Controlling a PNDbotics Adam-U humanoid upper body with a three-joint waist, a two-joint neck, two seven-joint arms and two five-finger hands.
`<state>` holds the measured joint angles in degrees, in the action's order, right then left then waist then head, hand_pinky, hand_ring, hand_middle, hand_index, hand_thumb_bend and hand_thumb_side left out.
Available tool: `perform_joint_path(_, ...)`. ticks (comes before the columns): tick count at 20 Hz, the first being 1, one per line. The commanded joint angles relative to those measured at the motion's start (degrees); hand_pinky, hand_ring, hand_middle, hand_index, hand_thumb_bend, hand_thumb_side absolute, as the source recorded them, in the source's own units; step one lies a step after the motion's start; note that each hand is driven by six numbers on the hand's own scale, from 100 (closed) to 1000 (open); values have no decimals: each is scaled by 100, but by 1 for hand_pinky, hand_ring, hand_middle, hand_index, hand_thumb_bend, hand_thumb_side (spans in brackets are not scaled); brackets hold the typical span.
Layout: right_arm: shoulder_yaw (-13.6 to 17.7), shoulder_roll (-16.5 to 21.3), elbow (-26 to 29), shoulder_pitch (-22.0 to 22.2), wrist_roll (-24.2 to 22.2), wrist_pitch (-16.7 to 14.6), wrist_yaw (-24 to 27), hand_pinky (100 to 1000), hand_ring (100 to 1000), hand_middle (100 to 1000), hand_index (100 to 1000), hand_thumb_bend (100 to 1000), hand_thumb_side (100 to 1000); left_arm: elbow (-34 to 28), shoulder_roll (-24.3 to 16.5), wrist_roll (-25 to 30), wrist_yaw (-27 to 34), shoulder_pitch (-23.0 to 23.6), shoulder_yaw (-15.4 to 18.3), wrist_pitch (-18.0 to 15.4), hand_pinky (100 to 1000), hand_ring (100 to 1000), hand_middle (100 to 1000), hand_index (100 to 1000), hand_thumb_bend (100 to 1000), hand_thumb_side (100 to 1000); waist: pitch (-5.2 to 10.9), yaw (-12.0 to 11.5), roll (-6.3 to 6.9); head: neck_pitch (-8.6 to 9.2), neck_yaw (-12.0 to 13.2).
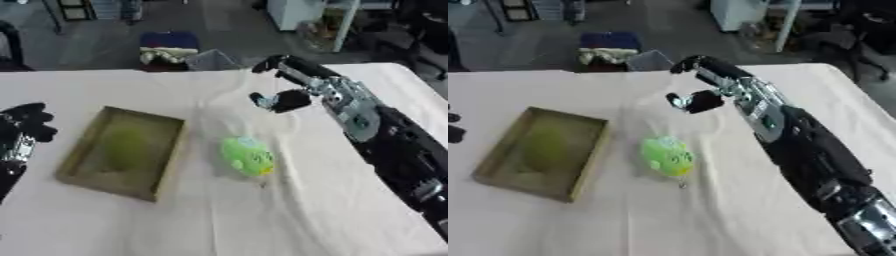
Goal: Pick up objects on the table and place them in the box.
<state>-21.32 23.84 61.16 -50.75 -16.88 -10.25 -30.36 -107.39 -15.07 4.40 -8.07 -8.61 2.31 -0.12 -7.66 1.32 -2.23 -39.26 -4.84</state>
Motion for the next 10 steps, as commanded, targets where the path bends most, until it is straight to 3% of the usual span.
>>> perform_joint_path(1, -106, 263, 315, -28, -220, -29, 355, 790, 896, 806, 851, 241, 469, -57, -153, -20, -27, -36, 62, -4, 659, 625, 649, 803, 329, 752, 104, 26, 3, -16, 25)
perform_joint_path(10, -422, 414, 801, 150, -550, 63, 1052, 786, 899, 803, 849, 235, 459, -31, -222, -46, -36, 41, 88, 5, 658, 625, 650, 803, 328, 753, 184, 286, -67, -134, 162)
